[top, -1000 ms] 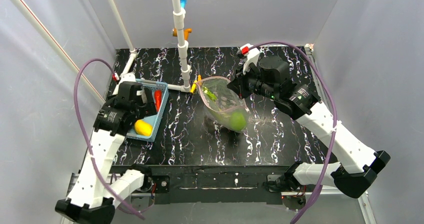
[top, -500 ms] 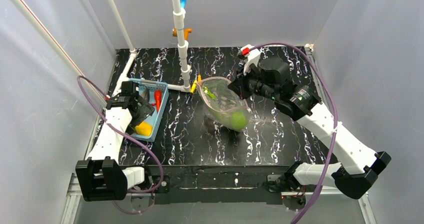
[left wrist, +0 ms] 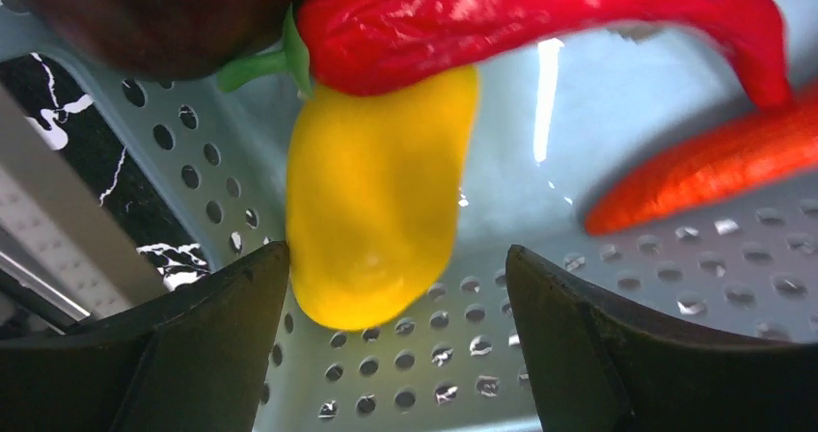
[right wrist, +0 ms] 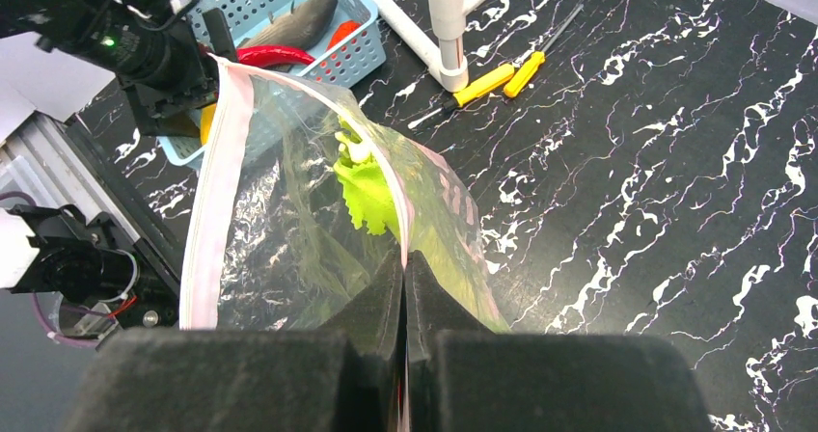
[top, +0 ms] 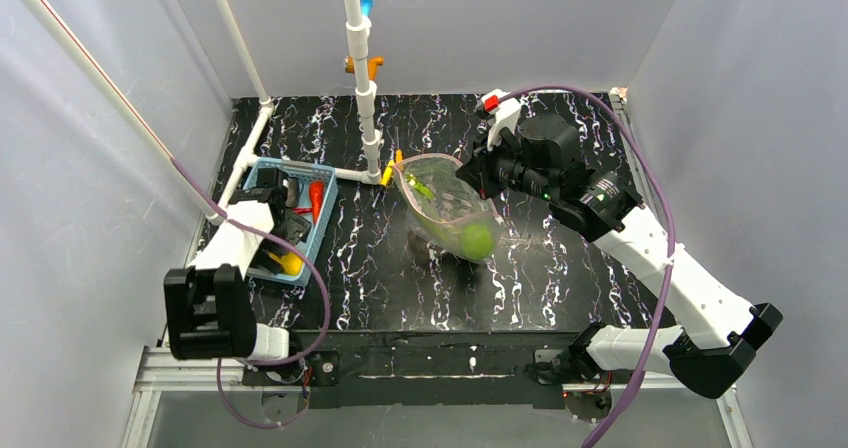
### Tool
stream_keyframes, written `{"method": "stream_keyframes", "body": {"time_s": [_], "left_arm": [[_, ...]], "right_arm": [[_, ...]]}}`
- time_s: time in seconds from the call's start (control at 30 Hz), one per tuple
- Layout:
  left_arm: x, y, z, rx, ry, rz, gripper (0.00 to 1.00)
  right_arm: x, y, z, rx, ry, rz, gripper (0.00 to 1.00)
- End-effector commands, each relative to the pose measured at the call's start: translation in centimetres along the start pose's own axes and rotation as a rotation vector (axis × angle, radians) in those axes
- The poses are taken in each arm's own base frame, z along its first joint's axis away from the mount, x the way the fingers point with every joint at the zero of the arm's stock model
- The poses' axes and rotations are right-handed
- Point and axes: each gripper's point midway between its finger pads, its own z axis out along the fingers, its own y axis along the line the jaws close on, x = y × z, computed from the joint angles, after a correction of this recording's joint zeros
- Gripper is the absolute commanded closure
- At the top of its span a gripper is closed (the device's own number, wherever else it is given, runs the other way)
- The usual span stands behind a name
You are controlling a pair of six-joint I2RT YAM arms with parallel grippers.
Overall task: Place the food in the zip-top bag and seal the zipper
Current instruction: Pick up the fake fruit from the bin, then place the fake vegetable in the zipper food storage bag.
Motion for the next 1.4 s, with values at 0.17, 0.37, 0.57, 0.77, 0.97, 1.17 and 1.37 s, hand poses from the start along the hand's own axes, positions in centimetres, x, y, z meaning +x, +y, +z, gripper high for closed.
{"method": "stream_keyframes", "body": {"time_s": [0.17,0.37,0.57,0.77,0.97,1.17,1.37], "left_arm": [[1.3,2.1,2.6,-0.162,0.065,-0.032,0.32],[-0.3,1.9,0.8,-0.115,0.002,-0.018,0.51],[-2.7,1.3,-4.1,0.015,-0.103,-0.012,0.54],[-2.7,-1.5,-9.6,0.351,-0.142,0.072,0.54],[2.0,-7.7,-19.1,1.002,-0.006,0.341,0.51],[4.9,-10.1,-30.8,1.568,0.101,0.508,0.58],[12.3,-10.0,-39.7,1.810,0.140,0.805,0.65]], "right_arm": [[-1.9,0.2,-0.9,-0.003,-0.079,-0.014,0.99],[-2.0,0.2,-0.9,-0.001,-0.083,-0.014,0.99],[-1.9,0.4,-0.6,-0.012,-0.079,-0.011,0.99],[-2.0,0.5,-0.6,-0.017,-0.081,-0.006,0.99],[-2.0,0.7,-0.5,-0.026,-0.077,0.002,0.99],[-2.1,0.7,-0.6,-0.028,-0.078,0.006,0.99],[-2.5,1.0,-0.5,-0.037,-0.080,0.007,0.99]]}}
